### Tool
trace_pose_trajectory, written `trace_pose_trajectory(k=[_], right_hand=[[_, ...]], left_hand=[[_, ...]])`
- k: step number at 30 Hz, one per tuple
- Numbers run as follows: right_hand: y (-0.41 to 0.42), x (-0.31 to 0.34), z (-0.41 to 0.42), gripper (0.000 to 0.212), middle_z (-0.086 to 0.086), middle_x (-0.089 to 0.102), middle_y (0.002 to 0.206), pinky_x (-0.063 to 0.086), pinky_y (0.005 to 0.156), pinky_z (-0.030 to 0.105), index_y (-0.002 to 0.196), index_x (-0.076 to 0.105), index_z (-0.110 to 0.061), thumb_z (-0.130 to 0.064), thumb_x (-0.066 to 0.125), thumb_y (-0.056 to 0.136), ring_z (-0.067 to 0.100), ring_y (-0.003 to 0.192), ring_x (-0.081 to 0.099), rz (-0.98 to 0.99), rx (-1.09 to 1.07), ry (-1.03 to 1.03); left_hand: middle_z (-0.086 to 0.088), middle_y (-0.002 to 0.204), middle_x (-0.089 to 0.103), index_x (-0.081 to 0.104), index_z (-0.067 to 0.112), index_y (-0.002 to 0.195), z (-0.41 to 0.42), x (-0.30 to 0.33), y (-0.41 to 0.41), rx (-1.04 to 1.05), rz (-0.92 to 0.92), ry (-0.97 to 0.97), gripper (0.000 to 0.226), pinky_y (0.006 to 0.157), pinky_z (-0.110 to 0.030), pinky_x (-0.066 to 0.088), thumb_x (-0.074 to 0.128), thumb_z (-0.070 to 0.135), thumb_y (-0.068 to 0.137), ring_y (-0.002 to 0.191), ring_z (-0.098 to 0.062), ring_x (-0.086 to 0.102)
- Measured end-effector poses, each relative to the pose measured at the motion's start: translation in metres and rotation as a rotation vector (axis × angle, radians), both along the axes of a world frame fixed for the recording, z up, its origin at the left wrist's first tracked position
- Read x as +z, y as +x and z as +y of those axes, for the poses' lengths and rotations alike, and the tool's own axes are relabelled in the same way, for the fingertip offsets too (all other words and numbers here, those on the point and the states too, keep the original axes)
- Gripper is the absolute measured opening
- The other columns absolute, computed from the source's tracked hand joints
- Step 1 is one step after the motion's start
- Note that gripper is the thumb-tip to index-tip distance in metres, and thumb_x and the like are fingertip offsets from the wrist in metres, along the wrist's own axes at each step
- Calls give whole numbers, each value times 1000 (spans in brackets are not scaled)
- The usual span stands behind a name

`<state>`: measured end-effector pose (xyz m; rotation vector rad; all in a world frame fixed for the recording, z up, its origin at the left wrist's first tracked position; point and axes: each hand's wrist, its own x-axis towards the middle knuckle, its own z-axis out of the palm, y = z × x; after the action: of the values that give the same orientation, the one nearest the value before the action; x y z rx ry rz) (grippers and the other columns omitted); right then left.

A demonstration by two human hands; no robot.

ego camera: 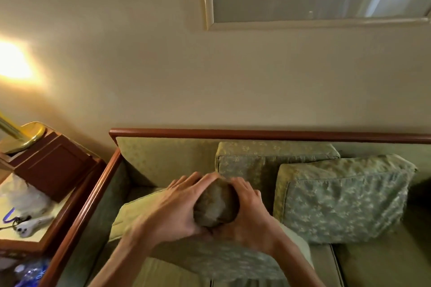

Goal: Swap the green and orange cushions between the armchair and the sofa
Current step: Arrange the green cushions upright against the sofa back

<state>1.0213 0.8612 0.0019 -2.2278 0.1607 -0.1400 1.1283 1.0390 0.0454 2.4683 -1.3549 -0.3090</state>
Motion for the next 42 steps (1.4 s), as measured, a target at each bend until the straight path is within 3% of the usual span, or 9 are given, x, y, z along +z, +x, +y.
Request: trace_pose_trajectory(k=[3, 7, 12, 14, 17, 21, 28, 33, 42], right_hand=[[16, -22, 10, 102, -16, 39, 136, 22, 111, 29, 144, 29, -33, -63, 81, 61, 4, 125, 35, 124, 138, -148], [-13, -115, -15, 119, 1, 21, 160, 4, 121, 46, 156, 3, -29, -35, 85, 69, 21, 148, 16, 616, 190, -342], [-74, -158, -72, 114, 2, 17, 160, 4, 123, 43, 157, -1, -26, -34, 75, 72, 25, 149, 12, 717, 115, -522], [-79, -162, -74, 110, 3, 15, 161, 5, 122, 44, 157, -1, -26, -37, 70, 74, 26, 149, 11, 750, 147, -570], [-74, -170, -68, 102, 0, 15, 160, 12, 119, 46, 156, 9, -26, -42, 68, 75, 23, 149, 12, 736, 122, -557], [-64, -164, -74, 97, -8, 23, 152, 18, 115, 42, 151, 22, -30, -48, 65, 65, 17, 146, 17, 688, 85, -517], [0, -139, -55, 81, -19, 37, 128, 27, 102, 35, 134, 36, -37, -51, 62, 59, 9, 129, 34, 575, 54, -461], [71, -116, -14, 79, -23, 40, 113, 26, 89, 34, 125, 42, -36, -53, 64, 51, 8, 116, 39, 524, 49, -482], [232, -93, 32, 79, -11, 50, 119, 28, 99, 36, 124, 47, -28, -45, 76, 53, 14, 118, 43, 371, 21, -420]], left_hand=[[25, 134, 46, 26, 43, 146, 26, -39, 15, 95, 153, -3, 111, 95, -22, 44, 83, 66, 54, 115, -1, 51], [6, 148, 42, 14, 56, 138, 61, -144, 13, 259, 418, 165, 102, 102, -21, 39, 78, 32, 62, 129, -14, 47], [1, 149, 32, 4, 39, 154, 120, -169, 17, 513, 480, 492, 115, 104, -31, 43, 81, 37, 69, 128, -20, 47], [-14, 159, 17, -10, 38, 156, 122, -175, 5, 547, 438, 638, 122, 108, -37, 40, 80, 38, 73, 137, -30, 39], [-27, 159, -1, -7, 50, 153, 97, -189, -20, 659, 302, 682, 117, 112, -47, 33, 79, 33, 76, 140, -41, 27], [-21, 155, 11, 19, 50, 149, 82, -194, -19, 809, 220, 568, 91, 109, -51, 34, 72, 23, 80, 134, -39, 32], [-6, 140, 36, 37, 48, 142, 124, -180, 52, 781, 289, 452, 67, 105, -48, 38, 62, 19, 87, 127, -30, 41], [-5, 137, 39, 38, 42, 146, 172, -154, 140, 733, 231, 438, 72, 104, -48, 38, 71, 25, 84, 126, -29, 42], [-9, 130, 48, 46, 40, 143, 219, -117, 325, 737, 173, 464, 96, 96, -52, 43, 94, 31, 61, 120, -36, 48]])
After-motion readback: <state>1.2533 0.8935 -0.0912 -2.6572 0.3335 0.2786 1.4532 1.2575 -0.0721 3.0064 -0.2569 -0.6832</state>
